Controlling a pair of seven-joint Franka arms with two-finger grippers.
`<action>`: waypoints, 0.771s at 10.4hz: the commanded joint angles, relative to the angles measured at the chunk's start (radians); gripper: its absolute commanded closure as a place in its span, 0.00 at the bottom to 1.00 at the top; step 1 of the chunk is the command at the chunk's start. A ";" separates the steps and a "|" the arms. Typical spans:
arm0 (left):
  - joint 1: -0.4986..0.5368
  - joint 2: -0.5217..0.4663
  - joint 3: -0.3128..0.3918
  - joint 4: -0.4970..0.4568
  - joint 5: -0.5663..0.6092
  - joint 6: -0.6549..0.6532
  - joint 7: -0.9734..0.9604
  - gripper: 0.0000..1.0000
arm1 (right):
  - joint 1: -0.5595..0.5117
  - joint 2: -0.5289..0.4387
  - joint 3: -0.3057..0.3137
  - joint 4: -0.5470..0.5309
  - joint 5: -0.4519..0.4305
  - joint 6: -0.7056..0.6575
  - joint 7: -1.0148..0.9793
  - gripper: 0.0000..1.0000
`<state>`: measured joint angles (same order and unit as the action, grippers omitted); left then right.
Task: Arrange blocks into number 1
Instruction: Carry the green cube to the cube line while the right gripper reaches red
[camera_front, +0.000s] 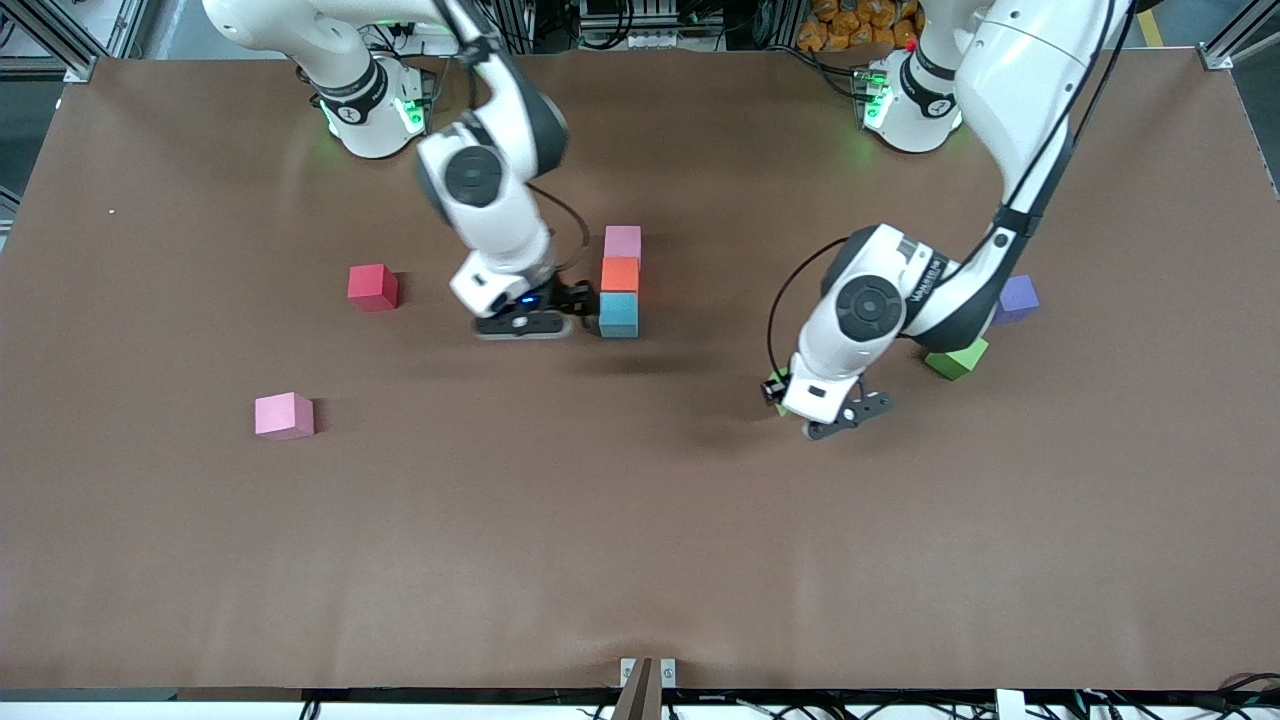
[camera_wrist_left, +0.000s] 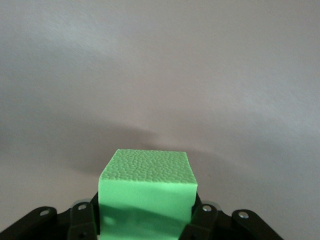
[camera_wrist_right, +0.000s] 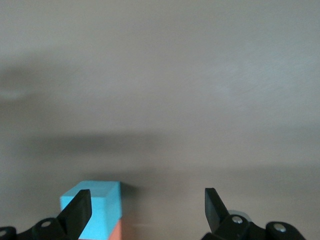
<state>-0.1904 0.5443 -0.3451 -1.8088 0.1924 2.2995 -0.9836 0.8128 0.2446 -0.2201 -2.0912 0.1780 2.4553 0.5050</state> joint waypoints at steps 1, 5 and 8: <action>-0.070 0.019 0.008 0.063 -0.004 -0.022 -0.017 1.00 | -0.238 -0.123 0.106 -0.095 0.000 -0.018 -0.165 0.00; -0.289 0.181 0.051 0.275 -0.002 -0.022 -0.032 1.00 | -0.528 -0.175 0.177 -0.092 -0.052 -0.064 -0.340 0.00; -0.439 0.284 0.139 0.382 0.006 -0.019 -0.043 1.00 | -0.671 -0.180 0.177 -0.113 -0.083 -0.067 -0.671 0.00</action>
<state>-0.5379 0.7536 -0.2843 -1.5237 0.1925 2.2997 -1.0143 0.2080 0.0944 -0.0695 -2.1606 0.1127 2.3933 -0.0414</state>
